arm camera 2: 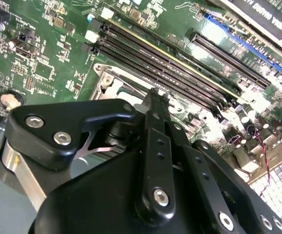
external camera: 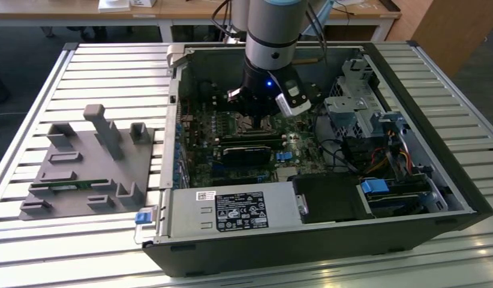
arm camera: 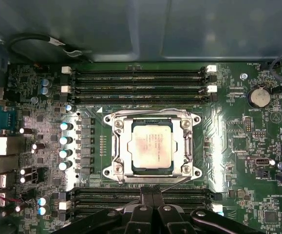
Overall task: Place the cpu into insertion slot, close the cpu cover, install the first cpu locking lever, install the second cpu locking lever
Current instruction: 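Install the second cpu locking lever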
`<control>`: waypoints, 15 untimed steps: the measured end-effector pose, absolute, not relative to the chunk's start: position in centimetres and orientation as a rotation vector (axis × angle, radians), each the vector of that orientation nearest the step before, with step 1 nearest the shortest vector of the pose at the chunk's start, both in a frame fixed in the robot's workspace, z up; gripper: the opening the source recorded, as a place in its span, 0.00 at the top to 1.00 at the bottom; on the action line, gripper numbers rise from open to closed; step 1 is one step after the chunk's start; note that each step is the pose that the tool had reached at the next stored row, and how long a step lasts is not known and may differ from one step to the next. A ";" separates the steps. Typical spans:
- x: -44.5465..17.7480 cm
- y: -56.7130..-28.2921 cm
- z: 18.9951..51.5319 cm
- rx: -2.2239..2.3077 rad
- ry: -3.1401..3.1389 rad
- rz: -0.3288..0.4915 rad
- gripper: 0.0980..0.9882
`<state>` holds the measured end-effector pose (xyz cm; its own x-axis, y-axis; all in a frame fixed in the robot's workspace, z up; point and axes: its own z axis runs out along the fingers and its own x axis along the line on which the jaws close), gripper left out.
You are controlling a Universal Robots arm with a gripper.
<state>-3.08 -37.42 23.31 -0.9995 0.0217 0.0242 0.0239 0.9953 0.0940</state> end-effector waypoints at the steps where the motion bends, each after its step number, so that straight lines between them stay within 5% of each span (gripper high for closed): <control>1: -3.1 -37.4 23.3 -0.036 -3.115 -0.147 0.99; 15: -3.5 -37.4 23.4 -0.036 -3.115 -0.147 0.99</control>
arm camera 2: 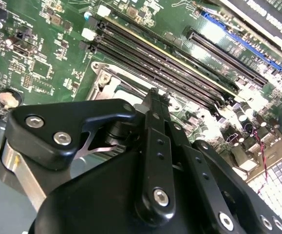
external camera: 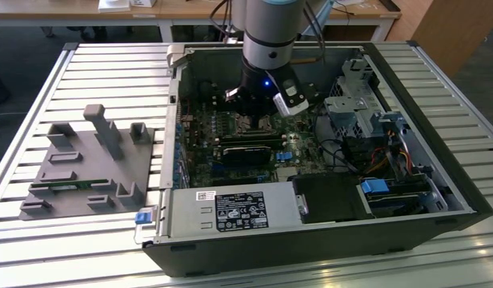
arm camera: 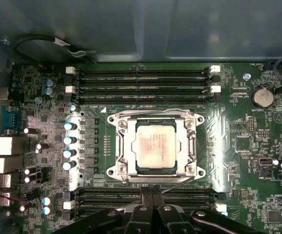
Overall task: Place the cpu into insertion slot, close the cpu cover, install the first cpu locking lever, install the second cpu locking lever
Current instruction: 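Install the second cpu locking lever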
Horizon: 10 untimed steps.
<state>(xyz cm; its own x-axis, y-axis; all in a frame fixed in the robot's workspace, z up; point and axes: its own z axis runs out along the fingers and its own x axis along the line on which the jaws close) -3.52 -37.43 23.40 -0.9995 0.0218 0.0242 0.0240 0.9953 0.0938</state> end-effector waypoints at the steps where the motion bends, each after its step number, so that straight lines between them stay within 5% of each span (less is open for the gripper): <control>1: -3.6 -37.4 23.4 -0.036 -3.115 -0.147 0.99; 10: -3.6 -37.5 22.9 -0.035 -3.112 -0.181 0.99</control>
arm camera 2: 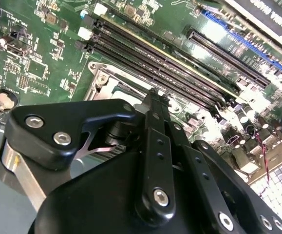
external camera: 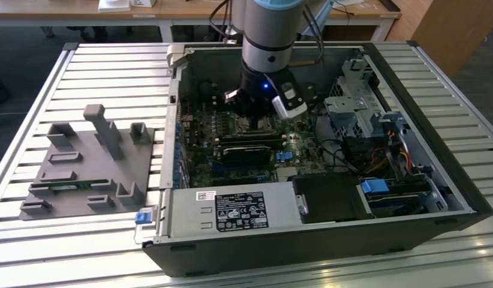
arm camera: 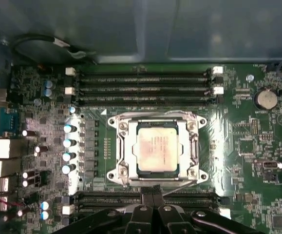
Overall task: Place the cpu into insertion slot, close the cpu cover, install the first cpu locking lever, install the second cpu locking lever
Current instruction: 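Install the second cpu locking lever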
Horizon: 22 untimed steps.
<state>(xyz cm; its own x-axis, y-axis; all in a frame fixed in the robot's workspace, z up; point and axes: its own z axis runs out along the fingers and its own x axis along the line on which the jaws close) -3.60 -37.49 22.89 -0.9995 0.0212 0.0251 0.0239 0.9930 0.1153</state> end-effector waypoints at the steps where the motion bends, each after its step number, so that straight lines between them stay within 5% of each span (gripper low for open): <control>1: -3.6 -37.6 22.9 -0.035 -3.111 -0.205 0.99; 22: -4.5 -38.3 21.9 -0.035 -3.108 -0.237 0.99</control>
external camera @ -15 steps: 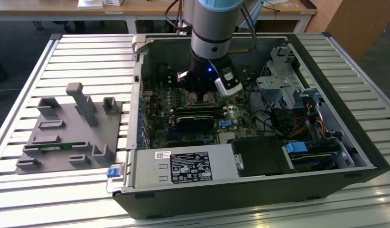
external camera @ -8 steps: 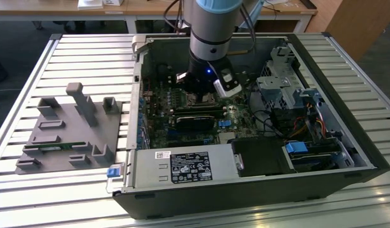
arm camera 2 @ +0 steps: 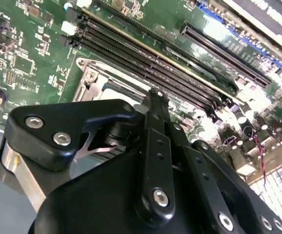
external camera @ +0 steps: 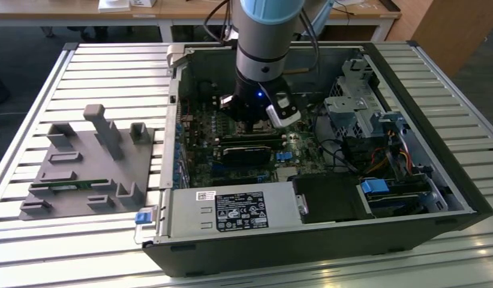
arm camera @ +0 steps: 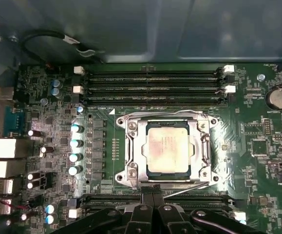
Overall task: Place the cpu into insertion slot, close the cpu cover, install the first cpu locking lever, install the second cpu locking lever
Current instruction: 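Install the second cpu locking lever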
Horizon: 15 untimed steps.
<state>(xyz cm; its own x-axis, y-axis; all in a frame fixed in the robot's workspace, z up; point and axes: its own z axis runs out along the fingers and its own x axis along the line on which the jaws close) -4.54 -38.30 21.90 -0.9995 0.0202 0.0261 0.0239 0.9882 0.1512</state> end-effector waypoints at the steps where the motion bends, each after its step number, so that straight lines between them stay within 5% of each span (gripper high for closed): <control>1: -4.6 -38.3 21.9 -0.034 -3.107 -0.242 0.99; 15: -5.6 -39.4 21.6 -0.034 -3.102 -0.298 0.99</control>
<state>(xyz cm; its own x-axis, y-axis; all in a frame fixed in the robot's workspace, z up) -5.57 -39.39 21.61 -0.9995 0.0192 0.0267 0.0240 0.9814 0.1902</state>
